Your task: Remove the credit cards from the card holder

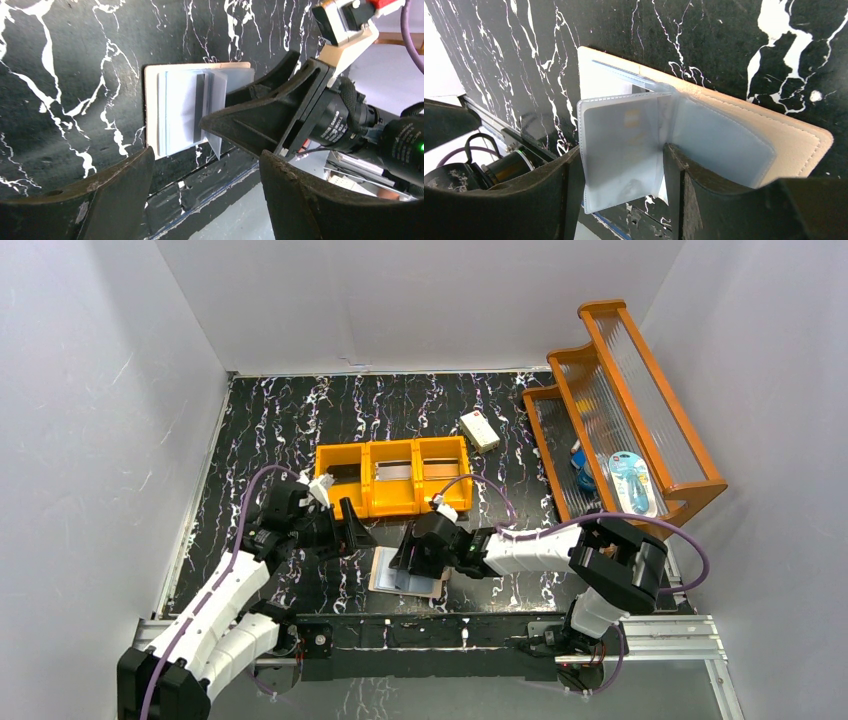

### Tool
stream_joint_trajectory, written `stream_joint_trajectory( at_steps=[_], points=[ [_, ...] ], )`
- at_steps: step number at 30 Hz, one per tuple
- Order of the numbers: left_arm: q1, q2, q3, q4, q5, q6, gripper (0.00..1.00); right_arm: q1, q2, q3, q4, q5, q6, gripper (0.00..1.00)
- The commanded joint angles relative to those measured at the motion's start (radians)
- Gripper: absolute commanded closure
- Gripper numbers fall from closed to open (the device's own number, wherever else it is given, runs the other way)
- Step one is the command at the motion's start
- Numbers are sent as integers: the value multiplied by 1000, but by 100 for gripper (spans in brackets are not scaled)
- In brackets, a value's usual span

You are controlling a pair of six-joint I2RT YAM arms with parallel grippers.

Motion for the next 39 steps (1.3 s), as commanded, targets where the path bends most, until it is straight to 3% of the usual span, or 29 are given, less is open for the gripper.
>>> stream_joint_trajectory(
  at_steps=[1, 10, 20, 24, 34, 39],
  points=[
    [-14, -47, -36, 2, 105, -58, 25, -5, -21, -21, -2, -38, 27, 36],
    [-207, -48, -69, 10, -30, -157, 23, -28, -39, -58, 61, -84, 67, 33],
    [-355, 35, -104, 133, -81, -176, 40, -47, -33, -89, 100, -119, 96, 33],
    [-390, 80, -97, 169, -106, -167, 43, -50, -35, -94, 107, -123, 99, 33],
    [-469, 129, -108, 282, -279, -166, 59, -56, -34, -101, 121, -131, 102, 33],
    [-493, 167, -116, 351, -293, -167, 67, -61, -35, -101, 125, -137, 102, 33]
  ],
)
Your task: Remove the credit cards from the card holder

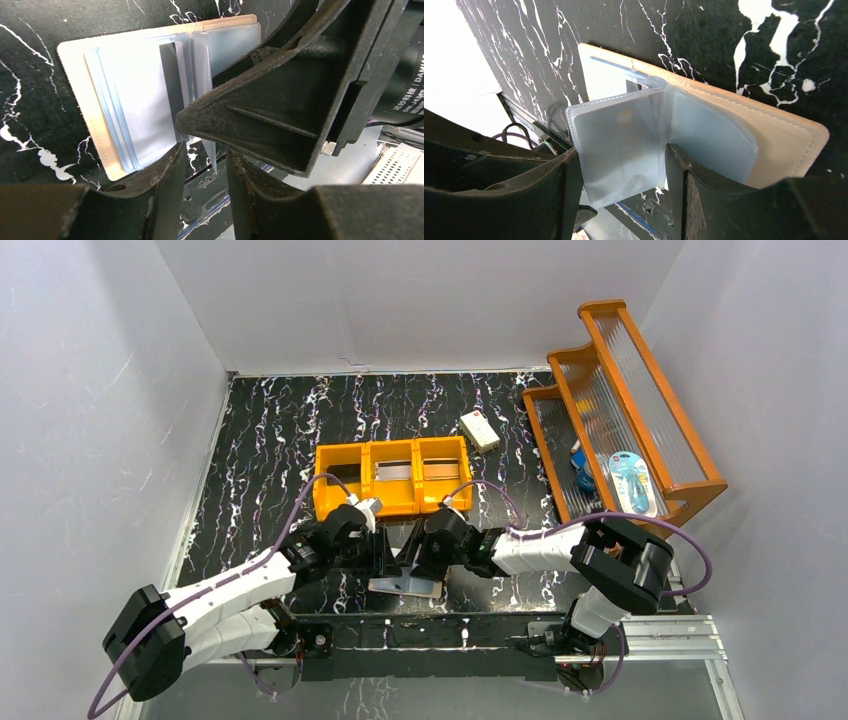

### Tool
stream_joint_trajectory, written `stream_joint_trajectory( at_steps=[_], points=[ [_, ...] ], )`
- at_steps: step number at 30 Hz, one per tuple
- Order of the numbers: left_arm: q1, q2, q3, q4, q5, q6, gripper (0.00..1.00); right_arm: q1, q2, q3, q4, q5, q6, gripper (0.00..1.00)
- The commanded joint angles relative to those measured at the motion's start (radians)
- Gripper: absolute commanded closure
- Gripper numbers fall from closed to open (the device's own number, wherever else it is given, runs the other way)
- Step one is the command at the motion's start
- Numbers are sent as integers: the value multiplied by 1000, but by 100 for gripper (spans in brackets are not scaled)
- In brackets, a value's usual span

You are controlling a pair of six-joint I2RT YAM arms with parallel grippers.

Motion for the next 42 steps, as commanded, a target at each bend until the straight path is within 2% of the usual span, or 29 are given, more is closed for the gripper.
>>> stream_joint_trajectory(
  at_steps=[1, 10, 14, 18, 24, 33, 36, 39, 42],
  points=[
    [-24, 34, -12, 92, -35, 1, 69, -5, -17, -19, 13, -14, -2, 33],
    [-67, 90, -7, 135, -2, 7, 86, -16, -54, -24, 46, -29, -23, 31],
    [-74, 104, 8, 135, -3, 14, 86, -18, -96, -14, 26, -19, -44, 28],
    [-84, 119, 20, 134, -1, 17, 84, -18, -155, 11, -98, 51, -51, 26],
    [-100, 128, 47, 134, 3, 19, 74, -18, -258, 2, -267, 198, -6, 25],
    [-131, 178, 106, 135, 53, 37, 58, -18, -384, -50, -348, 293, 47, 26],
    [-140, 184, 138, 123, 69, 51, 56, -19, -412, -60, -370, 316, 60, 26],
    [-187, 69, 163, 60, -104, 54, 54, -18, -435, -70, -372, 320, 66, 27],
    [-187, -66, 169, -38, -243, 49, 40, -16, -456, -71, -386, 315, 66, 29]
  ],
)
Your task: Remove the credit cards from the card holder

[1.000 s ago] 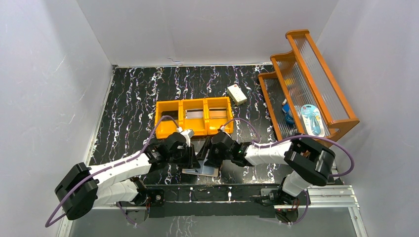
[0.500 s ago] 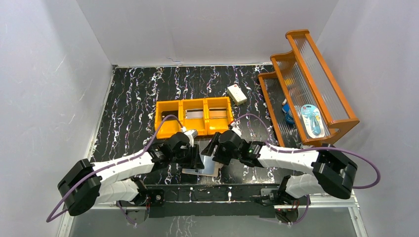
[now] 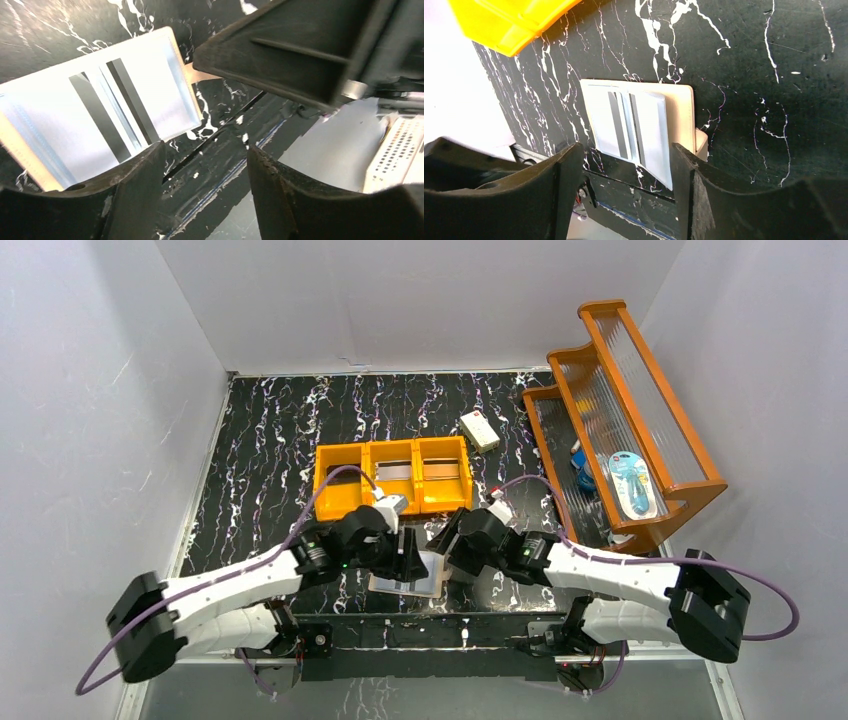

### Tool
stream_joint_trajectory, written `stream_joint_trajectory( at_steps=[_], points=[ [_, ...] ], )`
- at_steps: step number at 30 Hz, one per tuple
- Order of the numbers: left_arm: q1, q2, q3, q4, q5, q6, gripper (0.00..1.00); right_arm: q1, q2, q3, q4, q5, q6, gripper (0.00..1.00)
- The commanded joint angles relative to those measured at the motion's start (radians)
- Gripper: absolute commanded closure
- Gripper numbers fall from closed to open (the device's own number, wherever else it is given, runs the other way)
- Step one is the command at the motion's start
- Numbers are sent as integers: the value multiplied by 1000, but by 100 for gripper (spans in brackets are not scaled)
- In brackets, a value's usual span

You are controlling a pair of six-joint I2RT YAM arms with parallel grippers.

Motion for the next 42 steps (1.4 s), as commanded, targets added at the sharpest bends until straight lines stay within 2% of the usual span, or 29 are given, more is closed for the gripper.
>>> stream_joint_trajectory(
  at_steps=[1, 5, 10, 16, 22, 27, 33, 38, 42],
  points=[
    [-15, -202, 63, -179, -238, 20, 37, 3, -46, -2, -25, 37, 16, 30],
    [-11, -209, 104, -381, -358, 1, 34, 4, -53, -4, 0, 20, -12, 35],
    [-9, -160, 105, -437, -392, -54, 32, 4, -11, 30, 47, -39, -71, 42],
    [12, -87, 110, -423, -351, -78, 29, 5, 105, 113, 19, -110, -131, 46],
    [27, -76, 123, -426, -330, -72, 27, 9, 189, 122, 25, -142, -135, 47],
    [29, -84, 111, -389, -290, -62, 25, 9, 224, 80, 83, -164, -124, 48],
    [29, -73, 109, -293, -193, -13, 22, -13, 223, -76, 214, -157, -51, 52],
    [28, -12, 116, -221, -129, 16, 22, -26, 235, -115, 195, -148, -13, 54],
    [29, 83, 125, -210, -134, 5, 24, -34, 239, -134, 193, -147, 16, 56]
  ],
)
